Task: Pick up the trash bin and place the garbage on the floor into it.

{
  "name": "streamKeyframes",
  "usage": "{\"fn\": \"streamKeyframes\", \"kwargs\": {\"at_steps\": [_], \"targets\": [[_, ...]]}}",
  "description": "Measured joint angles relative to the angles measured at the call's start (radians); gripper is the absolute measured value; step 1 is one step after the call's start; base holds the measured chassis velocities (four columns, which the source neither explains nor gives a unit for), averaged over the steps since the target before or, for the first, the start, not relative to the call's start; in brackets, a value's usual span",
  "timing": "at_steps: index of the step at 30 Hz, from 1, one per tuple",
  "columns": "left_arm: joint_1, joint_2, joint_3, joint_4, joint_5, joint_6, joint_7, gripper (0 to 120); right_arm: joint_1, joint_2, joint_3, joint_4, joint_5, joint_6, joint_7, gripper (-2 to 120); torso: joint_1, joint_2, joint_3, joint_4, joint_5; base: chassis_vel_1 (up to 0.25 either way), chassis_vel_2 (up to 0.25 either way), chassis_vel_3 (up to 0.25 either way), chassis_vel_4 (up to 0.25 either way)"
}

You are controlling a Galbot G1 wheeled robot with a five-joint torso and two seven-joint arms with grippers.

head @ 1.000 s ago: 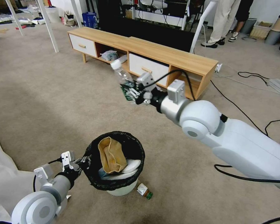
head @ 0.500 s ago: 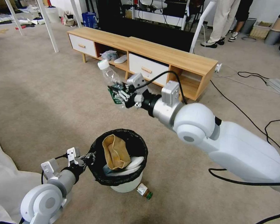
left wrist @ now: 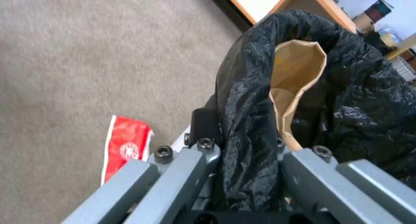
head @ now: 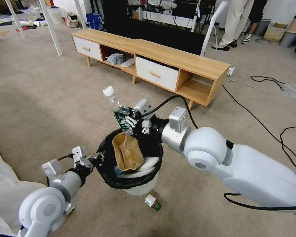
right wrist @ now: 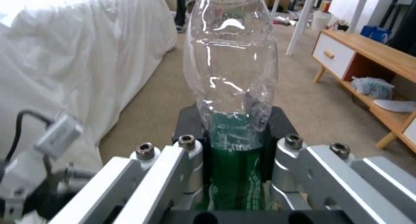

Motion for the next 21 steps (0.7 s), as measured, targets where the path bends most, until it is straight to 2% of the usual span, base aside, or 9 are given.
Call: {"fn": "streamKeyframes", "kwargs": {"at_steps": [6, 21], "targets": [[-0.002, 0.005, -0.013, -0.018, 0.001, -0.004, 0.000, 0, 0.002, -0.006, -0.009, 0.000, -0.003, 0.000, -0.008, 17, 0.000, 0.000, 0.000, 0.0000, 0.0000, 0.000, 0.000, 0.000, 0.000], [0.018, -0.015, -0.022, -0.073, 0.009, -0.010, -0.006, 0, 0.000, -0.011, -0.053, -0.015, -0.025, -0.006, -0.023, 17, 0.000, 0.000, 0.000, 0.0000, 0.0000, 0.000, 0.000, 0.000, 0.000]]}}
